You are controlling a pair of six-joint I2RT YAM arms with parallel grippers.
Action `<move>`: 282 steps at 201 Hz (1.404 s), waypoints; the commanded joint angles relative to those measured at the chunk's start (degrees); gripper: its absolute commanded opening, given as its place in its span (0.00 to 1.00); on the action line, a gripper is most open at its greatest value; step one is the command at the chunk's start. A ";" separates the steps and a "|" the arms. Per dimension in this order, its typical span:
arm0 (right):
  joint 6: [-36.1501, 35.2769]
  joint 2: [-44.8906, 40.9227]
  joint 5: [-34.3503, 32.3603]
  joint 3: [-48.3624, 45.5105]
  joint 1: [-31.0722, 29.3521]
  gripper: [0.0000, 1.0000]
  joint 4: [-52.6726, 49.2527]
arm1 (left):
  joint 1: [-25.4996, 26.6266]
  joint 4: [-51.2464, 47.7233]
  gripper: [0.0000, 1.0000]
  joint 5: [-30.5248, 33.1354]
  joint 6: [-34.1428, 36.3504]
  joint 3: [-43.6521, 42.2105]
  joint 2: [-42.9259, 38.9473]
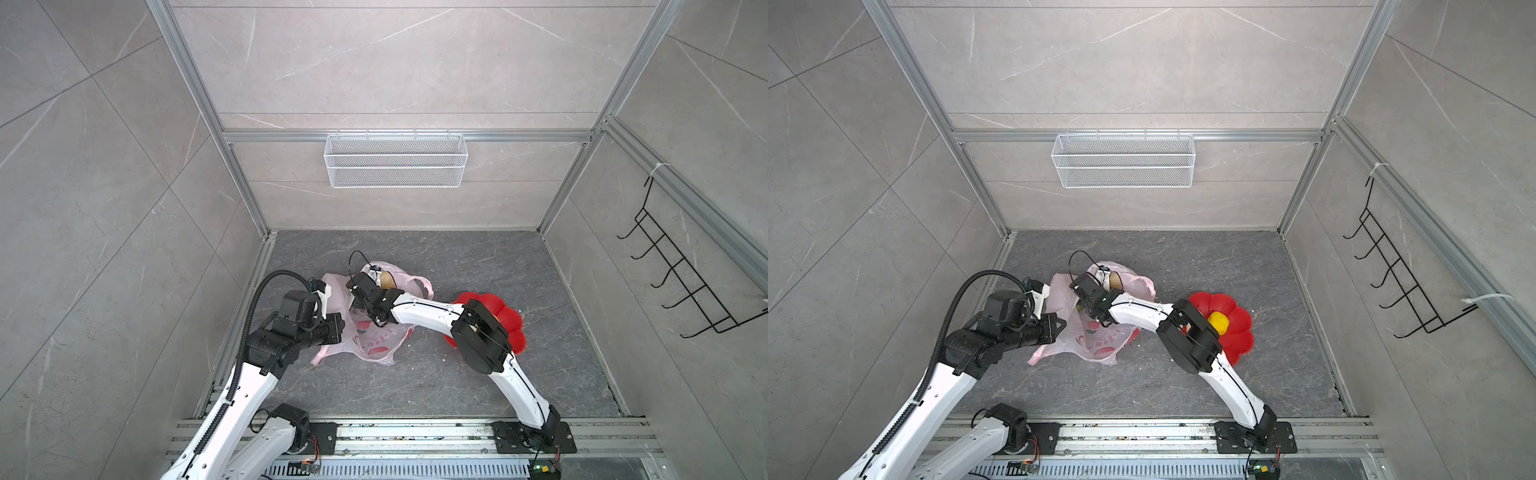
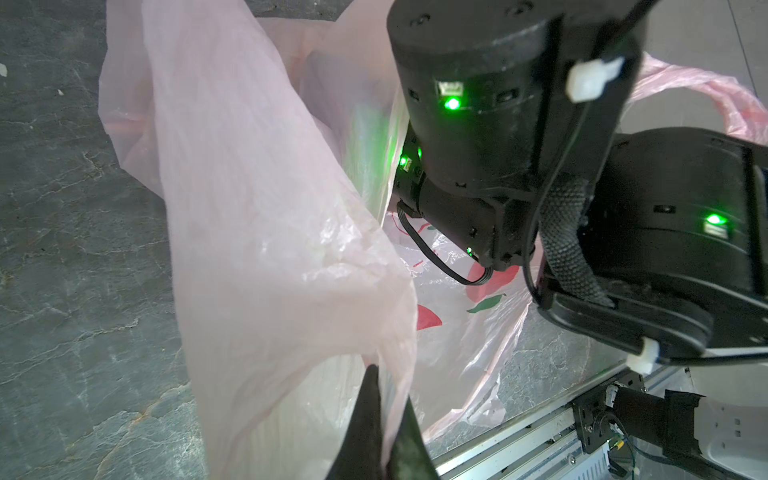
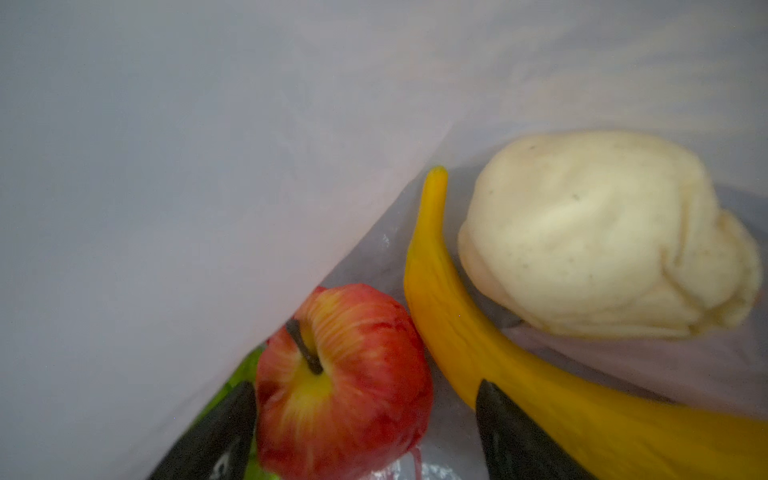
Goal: Take the fake fruits out of the plastic bag
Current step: 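Lower the right gripper onto the red apple and close on it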
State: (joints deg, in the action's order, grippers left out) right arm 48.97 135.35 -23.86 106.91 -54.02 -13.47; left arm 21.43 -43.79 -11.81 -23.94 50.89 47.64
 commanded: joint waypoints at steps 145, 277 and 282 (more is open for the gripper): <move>2.36 5.00 3.73 2.98 1.38 0.79 5.12 | -0.10 0.83 0.02 -4.84 3.13 -0.80 -0.73; -0.10 0.66 5.03 -2.66 1.77 0.45 6.98 | -0.02 1.86 0.01 1.23 -0.08 -1.37 -1.71; -0.39 0.19 5.21 -3.23 1.75 0.44 7.00 | -0.12 1.94 0.01 1.49 -0.33 -1.48 -1.71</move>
State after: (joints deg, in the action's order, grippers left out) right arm 50.33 138.47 -19.46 106.39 -52.62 -5.98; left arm 21.43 -43.27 -12.40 -22.76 49.93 46.30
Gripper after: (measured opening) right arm 0.656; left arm 0.046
